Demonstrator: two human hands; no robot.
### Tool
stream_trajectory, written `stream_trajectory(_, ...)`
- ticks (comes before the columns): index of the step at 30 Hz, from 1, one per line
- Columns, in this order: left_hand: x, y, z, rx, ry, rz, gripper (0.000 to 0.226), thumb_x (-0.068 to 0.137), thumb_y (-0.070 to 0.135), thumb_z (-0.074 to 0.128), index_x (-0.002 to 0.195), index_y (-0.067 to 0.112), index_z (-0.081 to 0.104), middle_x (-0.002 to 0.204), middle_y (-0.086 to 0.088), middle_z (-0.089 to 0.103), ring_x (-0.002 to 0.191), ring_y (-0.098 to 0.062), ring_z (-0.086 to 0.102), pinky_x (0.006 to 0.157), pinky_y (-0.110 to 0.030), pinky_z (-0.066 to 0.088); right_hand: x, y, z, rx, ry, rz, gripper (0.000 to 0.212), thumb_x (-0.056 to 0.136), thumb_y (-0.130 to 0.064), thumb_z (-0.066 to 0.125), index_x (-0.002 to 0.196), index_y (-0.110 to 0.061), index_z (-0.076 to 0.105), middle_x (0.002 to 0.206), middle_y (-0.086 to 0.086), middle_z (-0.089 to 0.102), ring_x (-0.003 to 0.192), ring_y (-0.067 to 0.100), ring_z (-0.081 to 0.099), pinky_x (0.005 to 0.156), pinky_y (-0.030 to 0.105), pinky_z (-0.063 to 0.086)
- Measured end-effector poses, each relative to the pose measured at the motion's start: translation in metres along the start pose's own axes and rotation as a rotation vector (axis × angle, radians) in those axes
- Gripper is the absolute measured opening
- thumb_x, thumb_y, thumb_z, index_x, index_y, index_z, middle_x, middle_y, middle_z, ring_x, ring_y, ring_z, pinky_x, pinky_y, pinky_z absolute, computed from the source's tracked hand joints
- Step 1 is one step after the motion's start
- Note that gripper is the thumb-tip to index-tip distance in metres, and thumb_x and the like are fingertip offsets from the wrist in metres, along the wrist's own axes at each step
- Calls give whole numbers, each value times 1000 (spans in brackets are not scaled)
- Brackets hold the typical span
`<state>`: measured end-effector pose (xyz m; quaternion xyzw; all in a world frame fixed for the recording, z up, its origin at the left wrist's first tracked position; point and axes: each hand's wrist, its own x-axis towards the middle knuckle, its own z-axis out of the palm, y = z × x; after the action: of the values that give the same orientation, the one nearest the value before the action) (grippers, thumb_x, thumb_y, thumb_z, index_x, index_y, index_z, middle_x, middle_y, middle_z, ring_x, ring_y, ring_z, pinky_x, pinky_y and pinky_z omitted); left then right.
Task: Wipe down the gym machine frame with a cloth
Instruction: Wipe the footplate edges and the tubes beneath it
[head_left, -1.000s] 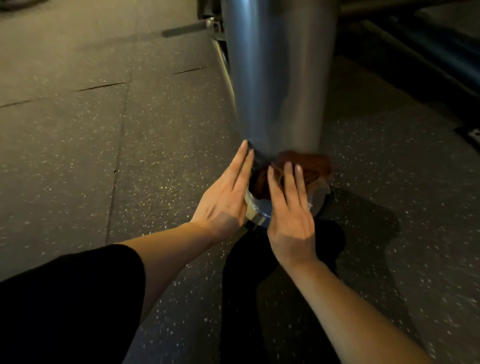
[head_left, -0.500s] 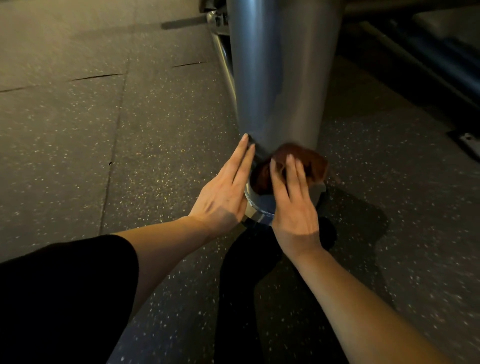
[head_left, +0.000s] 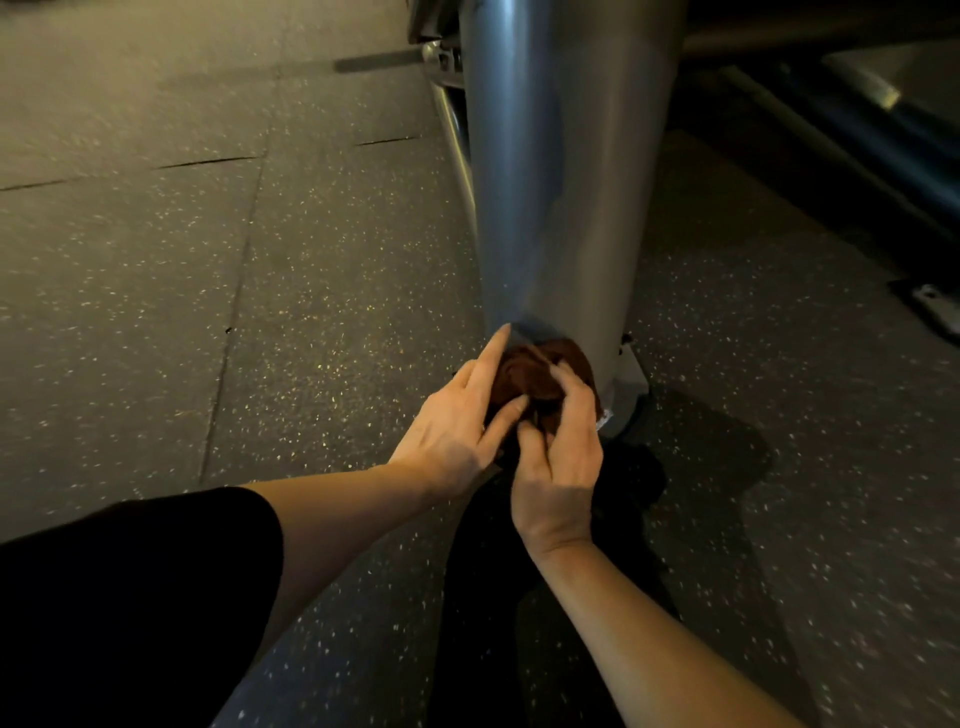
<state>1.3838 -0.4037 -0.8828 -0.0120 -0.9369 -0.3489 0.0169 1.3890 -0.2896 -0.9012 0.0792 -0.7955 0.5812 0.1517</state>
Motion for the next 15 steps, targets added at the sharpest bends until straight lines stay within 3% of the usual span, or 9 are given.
stream_trajectory(4, -1, -1, 7, 30, 82, 24, 52, 86, 28, 48, 136, 13, 48, 121, -12, 63, 109, -31, 60, 94, -35, 45, 11, 0, -9, -53, -146, -42, 35, 85, -21, 40, 114, -11, 58, 104, 4, 66, 92, 16, 62, 82, 18, 48)
stream_trajectory(6, 0, -6, 6, 18, 228, -63, 34, 86, 16, 52, 120, 10, 56, 110, -11, 65, 102, -31, 61, 88, -32, 43, 24, -2, -14, -225, -100, -105, 32, 89, -24, 42, 112, -11, 60, 105, 7, 65, 90, 19, 63, 76, 27, 48)
stream_trajectory(9, 16, -8, -13, -63, 563, -329, 22, 95, 11, 50, 117, 7, 52, 114, -12, 60, 106, -27, 57, 90, -28, 37, 51, -11, -23, -403, 155, -50, 35, 87, -17, 50, 120, -9, 55, 120, 11, 55, 105, 22, 55, 81, 23, 39)
stream_trajectory(11, 28, -1, -25, -123, 678, -333, 32, 97, 11, 48, 128, 4, 46, 123, -13, 53, 113, -23, 52, 93, -21, 33, 65, -14, -27, -419, 204, -63, 42, 84, -12, 54, 126, -7, 51, 126, 14, 51, 113, 23, 50, 86, 20, 35)
stream_trajectory(13, 31, 11, -24, -134, 646, -213, 47, 97, 10, 50, 140, 1, 37, 134, -15, 46, 120, -20, 46, 98, -15, 27, 68, -10, -27, -404, 133, -84, 51, 86, -5, 58, 136, -8, 45, 136, 13, 47, 122, 21, 46, 94, 20, 35)
stream_trajectory(15, 28, 23, -7, -130, 486, -138, 58, 97, 10, 50, 149, 2, 25, 146, -17, 37, 132, -24, 38, 106, -17, 22, 64, -1, -23, -367, 67, -53, 60, 91, -4, 55, 147, -11, 35, 149, 11, 39, 136, 20, 37, 108, 26, 32)
